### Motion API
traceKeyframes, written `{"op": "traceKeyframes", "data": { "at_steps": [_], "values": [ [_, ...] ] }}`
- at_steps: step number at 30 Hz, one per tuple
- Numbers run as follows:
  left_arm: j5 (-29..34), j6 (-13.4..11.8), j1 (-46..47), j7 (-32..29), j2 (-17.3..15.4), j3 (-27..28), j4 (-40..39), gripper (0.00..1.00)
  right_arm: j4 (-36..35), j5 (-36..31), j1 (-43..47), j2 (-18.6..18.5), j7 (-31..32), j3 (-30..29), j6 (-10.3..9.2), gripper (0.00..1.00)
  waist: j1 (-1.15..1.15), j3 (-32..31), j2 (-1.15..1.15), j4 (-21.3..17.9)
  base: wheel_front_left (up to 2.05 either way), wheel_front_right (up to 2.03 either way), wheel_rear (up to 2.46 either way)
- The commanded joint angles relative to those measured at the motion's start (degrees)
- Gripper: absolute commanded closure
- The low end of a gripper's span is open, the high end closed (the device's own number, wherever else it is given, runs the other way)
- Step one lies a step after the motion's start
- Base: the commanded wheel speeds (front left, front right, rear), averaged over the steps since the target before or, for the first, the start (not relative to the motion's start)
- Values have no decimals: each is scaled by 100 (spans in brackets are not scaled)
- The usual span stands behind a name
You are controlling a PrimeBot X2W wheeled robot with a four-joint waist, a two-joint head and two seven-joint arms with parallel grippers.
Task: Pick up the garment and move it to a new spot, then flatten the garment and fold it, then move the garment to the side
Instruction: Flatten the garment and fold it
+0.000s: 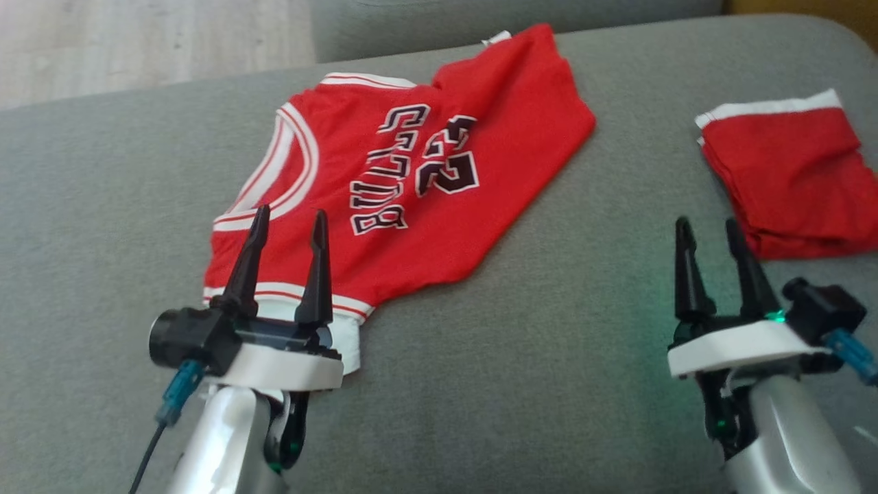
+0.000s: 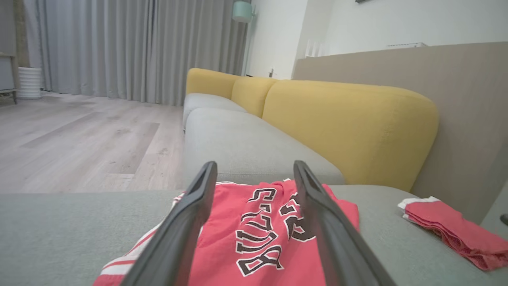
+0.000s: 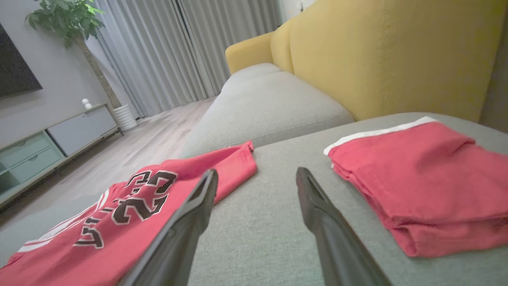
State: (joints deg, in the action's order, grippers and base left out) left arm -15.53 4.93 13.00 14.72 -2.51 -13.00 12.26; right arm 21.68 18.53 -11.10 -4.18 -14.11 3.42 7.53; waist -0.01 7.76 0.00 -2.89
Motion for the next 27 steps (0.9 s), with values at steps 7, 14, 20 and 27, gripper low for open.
{"op": "traceKeyframes", "data": {
  "at_steps": [7, 14, 20, 27],
  "values": [
    [341, 178, 1042, -24, -326, -105, 423, 0, -661, -135, -364, 96, 130, 53, -4, 0, 1, 381, 0, -418, 0, 0, 0],
    [-139, 253, 3004, -1453, -1071, -1709, 1235, 0, -807, -69, -693, 125, 127, 172, -4, 0, 1, 892, 0, -957, 0, 0, 0],
    [-1395, 255, 4157, -2559, -1857, -2994, 1639, 0, -697, 184, -1004, 128, 29, 428, -4, 0, 1, 1141, 0, -1390, 0, 0, 0],
    [-2024, 255, 4776, -2919, -2400, -3791, 2157, 0, -566, 412, -1225, 129, -58, 729, -4, 0, 1, 1317, 0, -1719, 0, 0, 0]
  ]
}}
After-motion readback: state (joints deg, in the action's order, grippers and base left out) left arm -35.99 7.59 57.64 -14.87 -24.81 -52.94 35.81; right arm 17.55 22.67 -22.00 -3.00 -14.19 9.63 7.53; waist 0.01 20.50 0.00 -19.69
